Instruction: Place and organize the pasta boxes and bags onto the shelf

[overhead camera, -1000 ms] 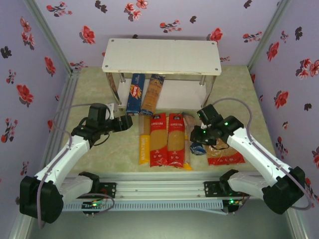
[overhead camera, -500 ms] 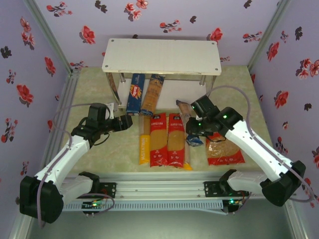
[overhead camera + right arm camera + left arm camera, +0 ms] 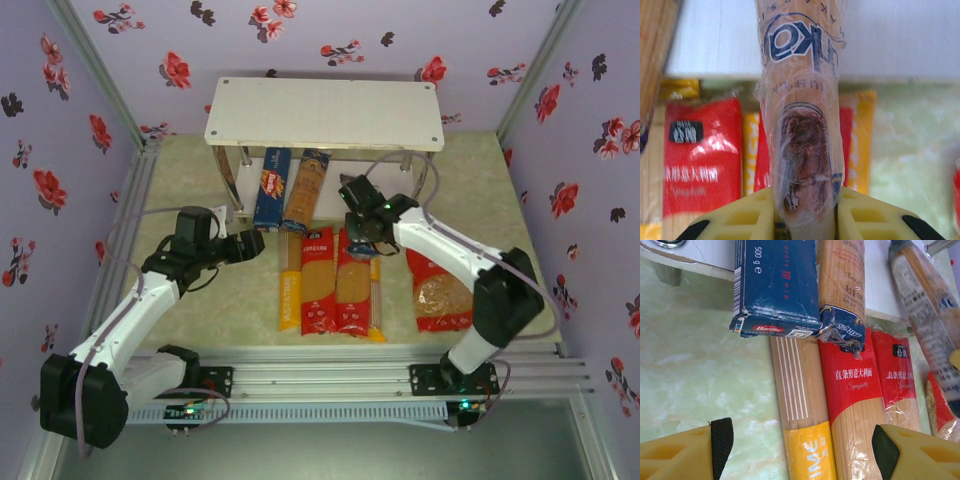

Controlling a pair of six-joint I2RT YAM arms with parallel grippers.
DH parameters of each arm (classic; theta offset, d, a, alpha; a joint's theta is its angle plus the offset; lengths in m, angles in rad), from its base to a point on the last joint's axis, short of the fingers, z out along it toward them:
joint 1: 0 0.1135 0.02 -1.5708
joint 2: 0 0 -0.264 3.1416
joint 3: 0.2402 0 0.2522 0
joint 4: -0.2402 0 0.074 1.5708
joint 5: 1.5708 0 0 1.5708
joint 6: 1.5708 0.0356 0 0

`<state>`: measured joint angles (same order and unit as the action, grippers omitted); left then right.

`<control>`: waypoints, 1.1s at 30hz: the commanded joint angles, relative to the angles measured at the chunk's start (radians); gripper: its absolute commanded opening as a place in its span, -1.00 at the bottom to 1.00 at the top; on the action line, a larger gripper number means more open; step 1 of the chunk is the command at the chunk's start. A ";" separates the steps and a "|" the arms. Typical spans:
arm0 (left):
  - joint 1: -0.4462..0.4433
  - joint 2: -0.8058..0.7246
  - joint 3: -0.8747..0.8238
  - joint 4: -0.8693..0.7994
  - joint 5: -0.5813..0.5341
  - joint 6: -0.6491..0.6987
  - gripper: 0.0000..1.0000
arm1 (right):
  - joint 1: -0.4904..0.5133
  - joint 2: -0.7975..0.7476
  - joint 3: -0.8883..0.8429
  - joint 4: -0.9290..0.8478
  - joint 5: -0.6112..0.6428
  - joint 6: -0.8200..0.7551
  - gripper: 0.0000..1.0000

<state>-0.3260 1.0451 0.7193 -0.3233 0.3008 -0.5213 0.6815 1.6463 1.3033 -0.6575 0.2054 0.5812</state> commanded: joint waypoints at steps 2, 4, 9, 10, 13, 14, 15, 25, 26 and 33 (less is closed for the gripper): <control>0.015 -0.017 0.023 -0.014 0.021 0.012 0.54 | 0.006 0.088 0.125 0.164 0.099 -0.034 -1.00; 0.018 -0.024 0.019 -0.020 0.021 0.012 0.54 | 0.006 0.138 0.169 0.161 0.122 -0.035 -1.00; 0.025 -0.030 0.016 -0.031 0.022 0.015 0.54 | 0.005 0.235 0.257 0.145 0.180 -0.043 -1.00; 0.025 -0.029 0.016 -0.034 0.022 0.018 0.54 | 0.004 0.251 0.269 0.147 0.185 -0.045 -1.00; 0.028 -0.032 0.016 -0.037 0.023 0.020 0.54 | 0.003 0.310 0.320 0.137 0.188 -0.057 -1.00; 0.028 -0.034 0.014 -0.041 0.022 0.020 0.54 | 0.002 0.325 0.334 0.135 0.182 -0.059 -1.00; 0.028 -0.036 0.013 -0.042 0.022 0.021 0.54 | 0.001 0.338 0.346 0.134 0.169 -0.062 -1.00; 0.044 -0.053 0.000 -0.048 0.022 0.023 0.54 | 0.001 0.396 0.390 0.158 -0.021 -0.060 -1.00; 0.044 -0.054 0.001 -0.049 0.023 0.023 0.54 | 0.001 0.403 0.395 0.152 -0.031 -0.058 -1.00; 0.045 -0.053 -0.003 -0.048 0.023 0.023 0.55 | 0.001 0.433 0.399 0.097 -0.039 -0.034 -0.96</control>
<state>-0.2893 1.0077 0.7189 -0.3538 0.3080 -0.5175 0.6785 2.0483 1.6825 -0.5339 0.2127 0.5426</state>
